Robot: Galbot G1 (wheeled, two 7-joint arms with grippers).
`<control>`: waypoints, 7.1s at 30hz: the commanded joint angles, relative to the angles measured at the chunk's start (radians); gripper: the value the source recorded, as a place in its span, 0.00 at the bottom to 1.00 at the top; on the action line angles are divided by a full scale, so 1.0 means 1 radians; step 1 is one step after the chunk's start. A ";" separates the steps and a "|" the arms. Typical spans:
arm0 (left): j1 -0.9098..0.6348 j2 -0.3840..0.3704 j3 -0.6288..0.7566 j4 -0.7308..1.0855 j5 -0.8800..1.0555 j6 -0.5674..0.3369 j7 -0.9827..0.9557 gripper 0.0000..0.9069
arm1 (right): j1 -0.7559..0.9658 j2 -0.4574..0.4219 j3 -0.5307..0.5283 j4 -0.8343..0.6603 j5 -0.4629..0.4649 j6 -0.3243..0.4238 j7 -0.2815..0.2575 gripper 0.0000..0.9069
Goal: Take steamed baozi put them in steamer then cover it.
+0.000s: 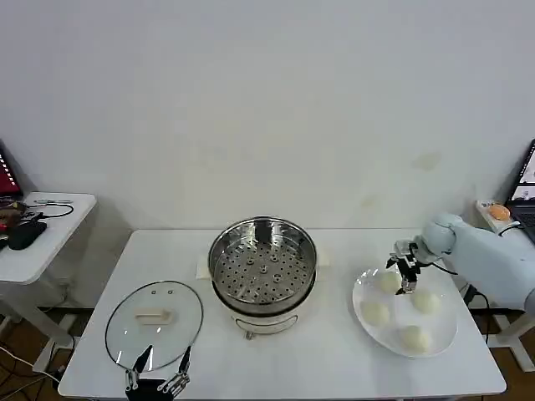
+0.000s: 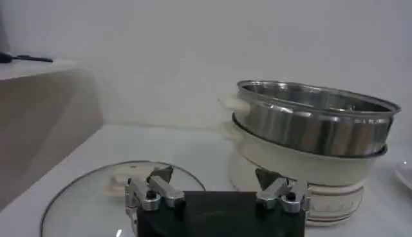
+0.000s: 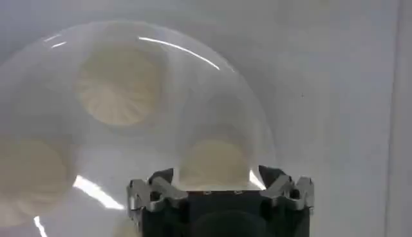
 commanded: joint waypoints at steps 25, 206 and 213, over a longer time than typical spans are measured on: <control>0.002 -0.002 0.007 -0.006 -0.001 0.002 -0.002 1.00 | -0.027 -0.010 0.030 0.005 -0.006 0.015 0.000 0.70; 0.024 0.029 0.049 -0.085 -0.028 0.011 -0.028 1.00 | 0.767 -0.013 -0.713 0.529 0.536 0.058 0.114 1.00; 0.025 0.030 0.046 -0.086 -0.025 0.012 -0.027 1.00 | 0.741 -0.099 -0.748 0.554 0.527 0.037 0.111 1.00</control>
